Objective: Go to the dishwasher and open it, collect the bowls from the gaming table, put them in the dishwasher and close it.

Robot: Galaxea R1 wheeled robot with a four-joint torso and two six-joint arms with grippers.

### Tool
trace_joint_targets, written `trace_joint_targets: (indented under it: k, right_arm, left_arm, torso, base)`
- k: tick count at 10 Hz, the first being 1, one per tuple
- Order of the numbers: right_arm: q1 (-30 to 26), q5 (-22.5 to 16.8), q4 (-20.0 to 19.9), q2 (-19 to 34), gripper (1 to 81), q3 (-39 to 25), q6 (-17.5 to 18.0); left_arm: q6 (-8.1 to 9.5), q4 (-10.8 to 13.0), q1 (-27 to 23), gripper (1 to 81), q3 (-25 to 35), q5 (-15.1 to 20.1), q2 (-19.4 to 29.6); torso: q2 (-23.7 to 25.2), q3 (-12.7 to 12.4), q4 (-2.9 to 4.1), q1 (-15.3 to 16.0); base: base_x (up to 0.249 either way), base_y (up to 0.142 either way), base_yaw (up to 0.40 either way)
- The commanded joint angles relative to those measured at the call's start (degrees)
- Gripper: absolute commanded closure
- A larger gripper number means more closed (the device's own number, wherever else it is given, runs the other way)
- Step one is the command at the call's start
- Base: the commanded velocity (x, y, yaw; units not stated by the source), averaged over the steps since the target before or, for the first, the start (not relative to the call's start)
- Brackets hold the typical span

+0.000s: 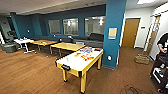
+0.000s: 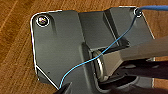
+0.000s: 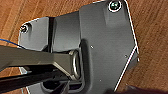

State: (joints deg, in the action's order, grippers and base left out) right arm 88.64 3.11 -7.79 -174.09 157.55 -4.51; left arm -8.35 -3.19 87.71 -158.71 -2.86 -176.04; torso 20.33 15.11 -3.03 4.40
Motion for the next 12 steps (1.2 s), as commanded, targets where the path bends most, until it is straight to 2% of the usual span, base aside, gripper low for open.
trace_joint_targets:
  k: [1,6,10,12]
  right_arm:
    - [-3.0,-3.0,0.1,0.0,1.0,-0.1,-0.1]
    - [-3.0,-3.0,0.1,-0.1,1.0,-0.1,-0.1]
    - [-3.1,-3.0,0.1,-0.1,1.0,-0.1,-0.1]
    - [-3.1,-3.0,0.1,-0.1,1.0,-0.1,-0.1]
  left_arm:
    - [-0.17,-0.1,-2.9,1.0,0.0,3.0,0.2]
    - [-0.17,-0.1,-2.9,1.0,0.1,3.0,0.3]
    - [-0.17,-0.1,-2.9,1.0,0.1,3.0,0.3]
    - [-0.17,-0.1,-2.9,1.0,0.1,3.0,0.3]
  torso:
    - [0.0,0.0,0.0,0.0]
    - [0.0,0.0,0.0,0.0]
    - [0.0,0.0,0.0,0.0]
    - [0.0,0.0,0.0,0.0]
  base:
    - [0.099,0.0,0.0]
    - [0.099,0.0,0.0]
    - [0.097,0.067,0.0]
    - [0.095,0.0,0.0]
